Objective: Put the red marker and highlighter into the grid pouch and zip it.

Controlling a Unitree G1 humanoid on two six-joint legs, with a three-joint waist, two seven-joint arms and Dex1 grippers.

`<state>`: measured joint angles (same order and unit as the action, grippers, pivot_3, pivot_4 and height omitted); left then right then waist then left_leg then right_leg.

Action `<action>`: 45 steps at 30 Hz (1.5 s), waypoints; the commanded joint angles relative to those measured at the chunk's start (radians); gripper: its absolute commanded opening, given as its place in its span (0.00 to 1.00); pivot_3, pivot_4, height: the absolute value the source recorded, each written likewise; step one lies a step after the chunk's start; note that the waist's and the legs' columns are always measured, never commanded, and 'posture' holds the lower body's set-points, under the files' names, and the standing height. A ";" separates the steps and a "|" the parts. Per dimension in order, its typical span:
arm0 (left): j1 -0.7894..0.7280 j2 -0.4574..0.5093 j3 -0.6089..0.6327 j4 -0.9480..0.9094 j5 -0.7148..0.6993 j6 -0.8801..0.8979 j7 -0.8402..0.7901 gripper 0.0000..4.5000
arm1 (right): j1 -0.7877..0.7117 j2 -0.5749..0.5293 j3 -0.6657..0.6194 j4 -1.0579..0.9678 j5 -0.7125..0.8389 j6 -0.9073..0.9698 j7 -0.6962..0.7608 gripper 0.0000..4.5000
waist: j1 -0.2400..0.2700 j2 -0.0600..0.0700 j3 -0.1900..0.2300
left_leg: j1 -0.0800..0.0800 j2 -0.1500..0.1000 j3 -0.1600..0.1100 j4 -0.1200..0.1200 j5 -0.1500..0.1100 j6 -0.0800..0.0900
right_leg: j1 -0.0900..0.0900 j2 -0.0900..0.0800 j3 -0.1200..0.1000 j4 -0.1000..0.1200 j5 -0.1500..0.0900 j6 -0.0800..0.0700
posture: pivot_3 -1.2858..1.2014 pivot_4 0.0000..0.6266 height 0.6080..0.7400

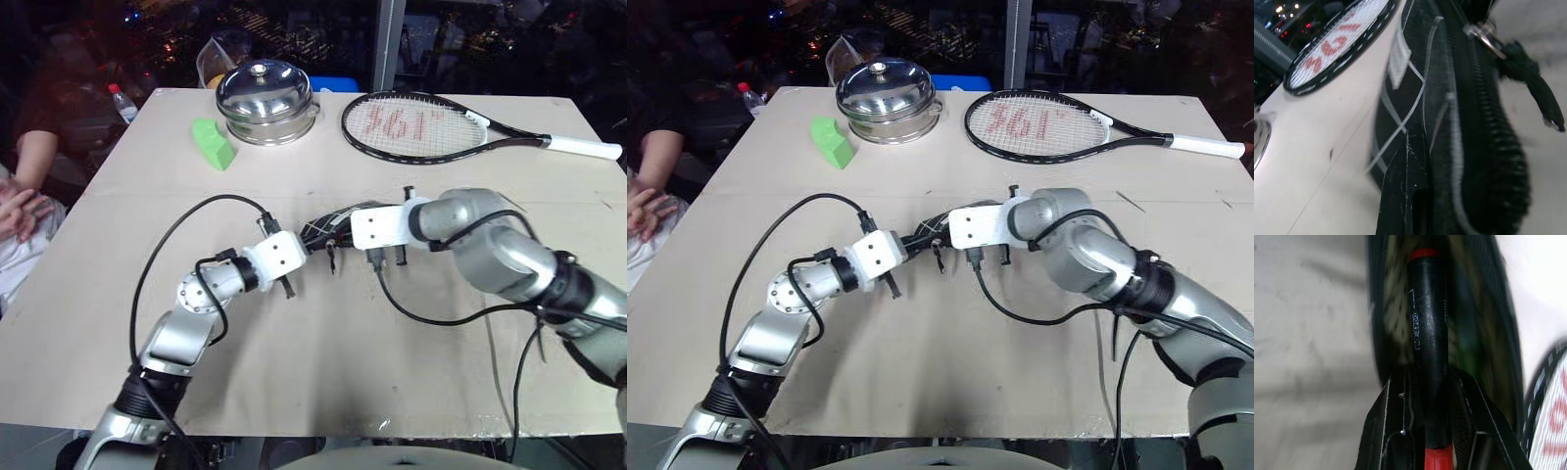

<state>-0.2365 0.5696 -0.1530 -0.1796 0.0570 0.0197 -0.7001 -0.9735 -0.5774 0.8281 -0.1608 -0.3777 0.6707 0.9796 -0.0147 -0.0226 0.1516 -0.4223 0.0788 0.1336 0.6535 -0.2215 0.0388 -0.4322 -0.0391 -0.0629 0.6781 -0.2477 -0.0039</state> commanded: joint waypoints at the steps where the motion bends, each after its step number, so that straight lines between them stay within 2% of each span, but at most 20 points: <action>1: -0.020 -0.017 -0.012 -0.068 0.011 0.010 0.015 0.00 | -0.039 0.040 -0.015 0.088 -0.039 -0.116 -0.010 0.05 | 0.001 0.000 0.000 | 0.000 0.000 0.000 0.000 0.000 0.000 | 0.000 0.000 0.000 0.000 0.000 0.000 | 0.52 0.24 1.00; 2: -0.018 -0.020 -0.011 -0.072 0.010 0.017 0.017 0.00 | -0.041 0.056 -0.029 0.108 -0.037 -0.132 -0.010 0.28 | 0.001 0.000 0.000 | 0.000 0.000 0.000 0.000 0.000 0.000 | 0.000 0.000 0.000 0.000 0.000 0.000 | 0.52 0.24 1.00; 3: -0.016 -0.027 -0.006 -0.078 0.003 0.032 0.020 0.00 | -0.043 0.058 -0.036 0.125 -0.036 -0.162 0.003 0.34 | 0.001 0.000 0.000 | 0.000 0.000 0.000 0.000 0.000 -0.001 | 0.000 0.000 0.000 0.000 0.000 0.000 | 0.52 0.24 1.00; 5: -0.008 -0.041 0.009 -0.093 -0.021 0.072 0.024 0.00 | -0.039 0.050 -0.062 0.134 -0.031 -0.199 0.017 0.56 | 0.002 0.000 0.000 | 0.000 0.001 0.000 0.000 0.001 -0.001 | 0.000 0.000 0.000 0.000 0.000 0.000 | 0.52 0.24 1.00; 7: -0.001 -0.058 0.039 -0.114 -0.063 0.135 0.025 0.00 | -0.014 0.034 -0.142 0.092 0.022 -0.160 0.047 0.77 | 0.002 0.000 0.000 | -0.001 0.001 -0.001 0.000 0.000 -0.001 | 0.000 0.000 -0.001 0.000 0.000 0.000 | 0.52 0.24 1.00; 8: -0.001 -0.060 0.053 -0.120 -0.079 0.158 0.025 0.00 | 0.006 0.027 -0.204 0.045 0.080 -0.094 0.083 0.85 | 0.003 0.000 0.000 | -0.001 0.001 -0.001 0.000 0.000 -0.001 | 0.000 0.000 -0.001 0.000 0.000 0.000 | 0.52 0.24 1.00; 11: -0.003 -0.056 0.080 -0.119 -0.111 0.189 0.021 0.00 | 0.097 0.025 -0.478 -0.125 0.322 0.194 0.170 0.85 | 0.006 0.000 0.000 | -0.003 0.001 -0.003 0.001 0.001 -0.001 | 0.000 0.000 -0.002 0.000 0.000 0.000 | 0.52 0.24 1.00; 13: -0.006 -0.059 0.090 -0.116 -0.129 0.205 0.021 0.00 | 0.160 0.022 -0.615 -0.219 0.444 0.346 0.192 0.85 | 0.006 0.000 0.000 | -0.003 0.001 -0.005 0.001 0.000 -0.001 | 0.001 0.000 -0.002 0.000 0.000 0.000 | 0.52 0.24 1.00; 16: -0.010 -0.069 0.098 -0.117 -0.157 0.226 0.019 0.00 | 0.227 0.069 -0.784 -0.358 0.611 0.590 0.184 0.85 | 0.004 0.000 0.000 | -0.004 0.001 -0.007 0.001 0.000 0.000 | 0.001 -0.001 -0.002 0.000 0.000 0.000 | 0.52 0.24 1.00; 18: -0.015 -0.072 0.097 -0.118 -0.175 0.237 0.015 0.00 | 0.265 0.123 -0.845 -0.444 0.694 0.733 0.150 0.85 | -0.002 0.000 0.000 | -0.003 0.001 -0.008 0.001 0.000 0.000 | 0.001 -0.003 -0.001 0.000 0.000 0.000 | 0.52 0.24 1.00; 21: -0.019 -0.068 0.097 -0.122 -0.189 0.246 0.008 0.00 | 0.300 0.182 -0.855 -0.509 0.755 0.831 0.072 0.85 | -0.003 0.000 0.000 | -0.003 0.002 -0.009 0.001 0.000 0.000 | 0.001 -0.003 -0.001 0.001 0.000 -0.001 | 0.52 0.24 1.00; 24: -0.014 -0.064 0.101 -0.129 -0.204 0.256 0.005 0.00 | 0.353 0.257 -0.806 -0.520 0.762 0.848 -0.049 0.85 | -0.001 0.000 0.000 | -0.003 0.001 -0.010 0.001 0.001 -0.001 | 0.001 0.000 -0.001 0.001 0.000 -0.001 | 0.52 0.24 1.00; 29: -0.005 -0.047 0.095 -0.144 -0.213 0.263 -0.013 0.00 | 0.394 0.402 -0.741 -0.408 0.723 0.753 -0.250 0.85 | -0.001 0.000 0.000 | -0.004 0.000 -0.010 0.001 0.001 -0.001 | 0.001 0.001 -0.001 0.000 0.000 0.000 | 0.52 0.24 1.00; 36: -0.007 -0.017 0.075 -0.142 -0.198 0.244 -0.031 0.00 | 0.339 0.551 -0.801 -0.289 0.761 0.696 -0.391 0.85 | 0.000 0.000 0.000 | -0.005 0.000 -0.011 0.001 0.001 -0.001 | 0.001 0.001 -0.002 0.000 0.000 0.000 | 0.52 0.24 1.00; 39: 0.004 -0.014 0.070 -0.143 -0.191 0.231 -0.027 0.00 | 0.323 0.603 -0.843 -0.269 0.790 0.705 -0.430 0.66 | -0.001 0.000 0.000 | -0.005 0.000 -0.011 0.001 0.001 -0.001 | 0.001 0.001 -0.002 0.000 0.000 0.000 | 0.52 0.24 1.00; 40: 0.007 -0.013 0.068 -0.143 -0.187 0.225 -0.026 0.00 | 0.319 0.612 -0.854 -0.264 0.800 0.710 -0.439 0.55 | 0.000 0.000 0.000 | -0.005 0.000 -0.011 0.001 0.001 -0.001 | 0.001 0.001 -0.002 0.000 0.000 0.000 | 0.52 0.24 1.00; 41: 0.008 -0.012 0.067 -0.142 -0.185 0.221 -0.025 0.00 | 0.317 0.617 -0.860 -0.262 0.809 0.713 -0.447 0.37 | 0.000 0.000 0.000 | -0.006 0.000 -0.012 0.001 0.001 -0.001 | 0.001 0.001 -0.002 0.000 0.000 0.000 | 0.52 0.24 1.00; 42: 0.011 -0.011 0.066 -0.143 -0.183 0.216 -0.024 0.00 | 0.315 0.623 -0.867 -0.261 0.818 0.716 -0.455 0.28 | -0.001 0.000 0.000 | -0.006 0.000 -0.012 0.001 0.001 -0.001 | 0.001 0.001 -0.003 0.000 0.000 0.000 | 0.52 0.24 1.00; 43: 0.013 -0.007 0.064 -0.141 -0.177 0.207 -0.025 0.00 | 0.313 0.627 -0.873 -0.260 0.826 0.721 -0.464 0.14 | -0.001 0.000 0.000 | -0.006 0.000 -0.012 0.001 0.001 -0.001 | 0.001 0.001 -0.003 0.000 0.000 0.000 | 0.52 0.24 1.00; 45: 0.017 -0.002 0.059 -0.137 -0.166 0.190 -0.026 0.00 | 0.313 0.635 -0.882 -0.262 0.841 0.732 -0.480 0.01 | -0.002 0.000 0.000 | -0.006 0.000 -0.012 0.001 0.001 -0.001 | 0.001 0.001 -0.003 0.000 0.000 0.000 | 0.52 0.24 1.00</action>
<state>-0.2239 0.5610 -0.0896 -0.2667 -0.1168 0.2399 -0.7244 -0.6404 0.0467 -0.0348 -0.4019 0.4333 1.4012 0.5116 -0.0164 -0.0229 0.1514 -0.4279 0.0789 0.1215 0.6545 -0.2207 0.0374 -0.4313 -0.0380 -0.0657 0.6780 -0.2476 -0.0042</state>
